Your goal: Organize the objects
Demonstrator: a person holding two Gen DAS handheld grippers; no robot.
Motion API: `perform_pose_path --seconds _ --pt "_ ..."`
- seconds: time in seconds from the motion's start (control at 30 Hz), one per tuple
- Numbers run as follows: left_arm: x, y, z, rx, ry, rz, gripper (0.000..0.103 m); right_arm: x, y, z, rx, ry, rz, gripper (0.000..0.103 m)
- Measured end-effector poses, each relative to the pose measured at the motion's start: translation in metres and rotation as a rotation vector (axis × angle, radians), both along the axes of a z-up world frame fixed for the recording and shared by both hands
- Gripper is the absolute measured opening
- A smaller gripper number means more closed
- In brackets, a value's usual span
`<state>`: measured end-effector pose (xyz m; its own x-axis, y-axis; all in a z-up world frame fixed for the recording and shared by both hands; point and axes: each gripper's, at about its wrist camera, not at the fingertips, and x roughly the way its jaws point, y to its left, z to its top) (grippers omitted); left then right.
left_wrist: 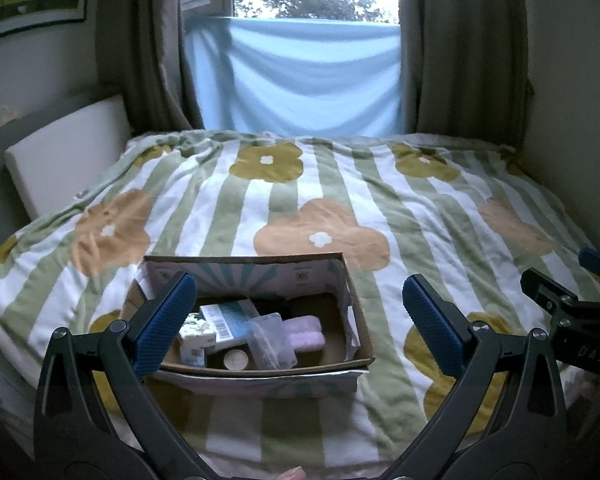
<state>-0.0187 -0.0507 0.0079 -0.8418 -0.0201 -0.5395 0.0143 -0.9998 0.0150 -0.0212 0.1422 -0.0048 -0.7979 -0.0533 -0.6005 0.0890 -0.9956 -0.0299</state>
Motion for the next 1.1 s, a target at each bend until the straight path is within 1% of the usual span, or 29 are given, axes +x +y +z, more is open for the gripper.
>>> perform_pose_path --seconds 0.13,0.83,1.1 --pt "-0.0002 0.0007 0.0003 0.010 -0.002 -0.005 0.103 0.0003 0.0003 -0.0012 -0.003 -0.003 -0.004 0.102" --pt "0.0015 0.0010 -0.0001 0.009 0.002 -0.009 0.103 -0.0004 0.0013 -0.0022 -0.004 -0.006 -0.006 0.102" --pt "-0.0003 0.0041 -0.0016 -0.005 0.005 -0.007 0.103 -0.0003 0.0014 -0.0045 -0.003 -0.009 -0.004 0.102"
